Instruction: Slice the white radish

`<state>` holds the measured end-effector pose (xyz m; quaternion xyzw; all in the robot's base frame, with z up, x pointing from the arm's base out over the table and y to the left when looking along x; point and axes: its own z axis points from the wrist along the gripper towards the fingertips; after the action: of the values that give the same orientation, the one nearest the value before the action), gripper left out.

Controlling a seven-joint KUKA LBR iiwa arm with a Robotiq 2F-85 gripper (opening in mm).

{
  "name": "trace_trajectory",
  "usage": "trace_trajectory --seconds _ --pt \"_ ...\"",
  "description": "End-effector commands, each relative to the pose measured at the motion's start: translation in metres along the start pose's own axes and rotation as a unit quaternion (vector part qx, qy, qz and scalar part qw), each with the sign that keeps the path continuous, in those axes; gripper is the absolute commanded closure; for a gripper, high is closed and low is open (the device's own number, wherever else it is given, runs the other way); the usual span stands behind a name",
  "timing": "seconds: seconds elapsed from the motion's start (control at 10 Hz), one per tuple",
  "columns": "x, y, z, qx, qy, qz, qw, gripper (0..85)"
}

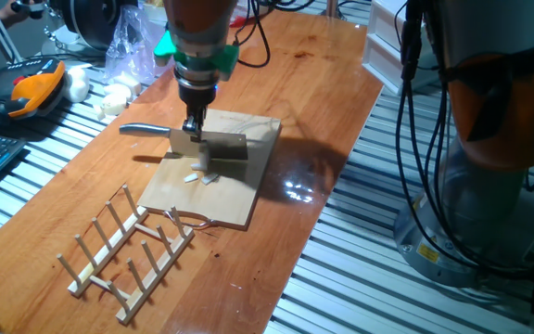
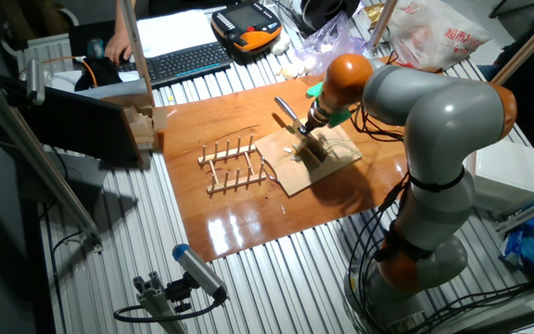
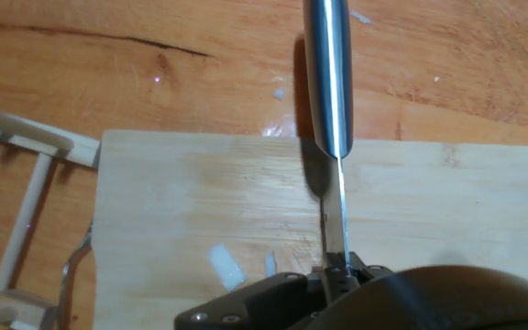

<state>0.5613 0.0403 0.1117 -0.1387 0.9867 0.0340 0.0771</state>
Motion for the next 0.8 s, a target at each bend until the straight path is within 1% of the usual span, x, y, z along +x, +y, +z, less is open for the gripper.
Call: trace_trajectory --seconds 0.0,0.1,0.2,0.3,0.5,0.7 --pt "-0.005 0.002 -0.013 0.001 0.009 0.003 1.0000 85.0" --pt "-0.008 0.003 -0.023 0.005 0.017 0.003 0.9998 85.0" --pt "-0.010 -0.001 -0.030 0.006 0.023 0.000 0.9997 85.0" --pt "-0.012 -0.006 -0.034 0.005 0.025 -0.003 0.9997 85.0" --pt "-0.011 -0.010 -0.034 0.008 0.024 -0.007 0.9996 85.0" --pt "-0.010 -0.012 -0.031 0.007 0.024 -0.010 0.9996 85.0"
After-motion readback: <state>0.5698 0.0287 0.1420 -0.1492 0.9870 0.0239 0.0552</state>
